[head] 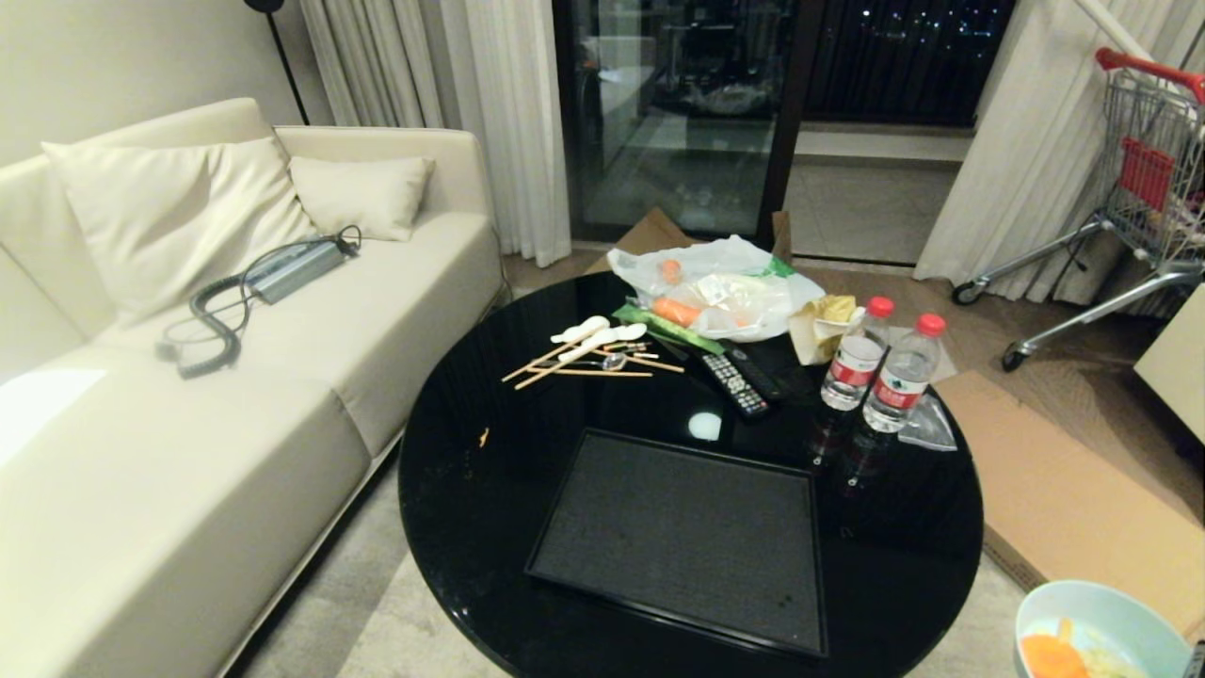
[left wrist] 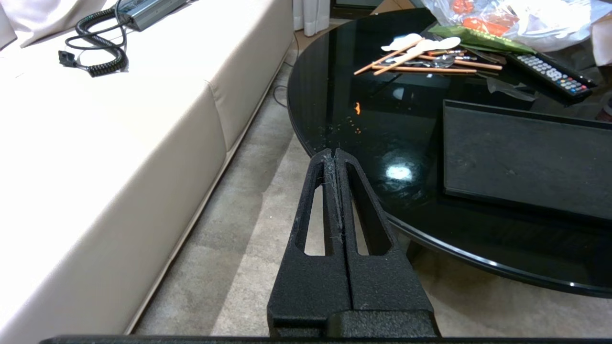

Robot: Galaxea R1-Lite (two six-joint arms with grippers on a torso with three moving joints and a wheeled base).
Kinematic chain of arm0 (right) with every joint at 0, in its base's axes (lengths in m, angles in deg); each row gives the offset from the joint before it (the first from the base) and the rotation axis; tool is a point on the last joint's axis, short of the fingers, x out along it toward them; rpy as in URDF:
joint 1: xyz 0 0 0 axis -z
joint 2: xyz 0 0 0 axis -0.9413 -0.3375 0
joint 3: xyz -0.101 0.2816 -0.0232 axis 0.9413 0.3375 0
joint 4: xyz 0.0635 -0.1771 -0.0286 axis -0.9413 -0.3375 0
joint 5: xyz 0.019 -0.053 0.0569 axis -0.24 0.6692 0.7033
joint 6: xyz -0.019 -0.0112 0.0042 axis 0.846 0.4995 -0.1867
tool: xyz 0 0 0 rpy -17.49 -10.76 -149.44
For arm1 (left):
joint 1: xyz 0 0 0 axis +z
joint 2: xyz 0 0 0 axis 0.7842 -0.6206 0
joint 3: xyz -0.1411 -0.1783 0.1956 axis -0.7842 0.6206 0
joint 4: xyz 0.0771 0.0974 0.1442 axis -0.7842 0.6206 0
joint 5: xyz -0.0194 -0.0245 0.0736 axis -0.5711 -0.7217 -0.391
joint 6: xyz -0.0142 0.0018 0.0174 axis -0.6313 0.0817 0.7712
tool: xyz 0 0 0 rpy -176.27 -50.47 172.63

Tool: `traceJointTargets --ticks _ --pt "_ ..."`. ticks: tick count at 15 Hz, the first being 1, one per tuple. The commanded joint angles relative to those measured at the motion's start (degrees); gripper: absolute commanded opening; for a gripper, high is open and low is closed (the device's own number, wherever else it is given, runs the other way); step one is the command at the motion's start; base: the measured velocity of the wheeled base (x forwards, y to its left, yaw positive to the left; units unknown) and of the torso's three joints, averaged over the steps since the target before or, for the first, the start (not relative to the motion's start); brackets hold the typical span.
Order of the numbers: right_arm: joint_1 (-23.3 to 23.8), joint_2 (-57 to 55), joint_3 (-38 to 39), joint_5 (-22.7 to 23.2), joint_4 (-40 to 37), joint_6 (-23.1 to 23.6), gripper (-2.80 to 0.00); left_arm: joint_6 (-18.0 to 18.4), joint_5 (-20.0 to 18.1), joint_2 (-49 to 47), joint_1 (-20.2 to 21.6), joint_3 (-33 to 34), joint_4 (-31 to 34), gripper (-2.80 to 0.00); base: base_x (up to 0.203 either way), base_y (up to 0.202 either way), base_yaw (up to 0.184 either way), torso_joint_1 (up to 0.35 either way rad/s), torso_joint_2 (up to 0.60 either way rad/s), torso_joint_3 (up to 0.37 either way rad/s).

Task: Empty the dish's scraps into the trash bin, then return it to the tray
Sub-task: Move the bowl over the trash can

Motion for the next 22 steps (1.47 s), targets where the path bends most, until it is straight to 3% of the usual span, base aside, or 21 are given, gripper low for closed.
traceJointTargets --ticks 1,9,19,22 --pt "0.0 -0.3 0.1 0.0 -0.1 -0.4 -2.8 -0.1 0.0 0.0 0.0 0.0 0.0 -2.8 0.0 0.0 0.0 0.0 0.0 0.0" --pt "-0.1 -0.4 1.1 0.0 0.1 -0.7 -2.8 -0.1 -0.1 0.0 0.0 0.0 0.0 -2.8 -0.008 0.0 0.001 0.001 0.0 0.001" --pt "-0.6 -1.7 1.0 0.5 0.7 -0.7 -2.8 -0.1 0.0 0.0 0.0 0.0 0.0 -2.8 -0.177 0.0 -0.003 0.0 0.0 0.002" --pt "-1.7 -1.7 0.9 0.7 0.7 -0.7 -2.8 -0.1 0.0 0.0 0.0 0.0 0.0 -2.8 -0.025 0.0 -0.002 0.01 0.0 0.0"
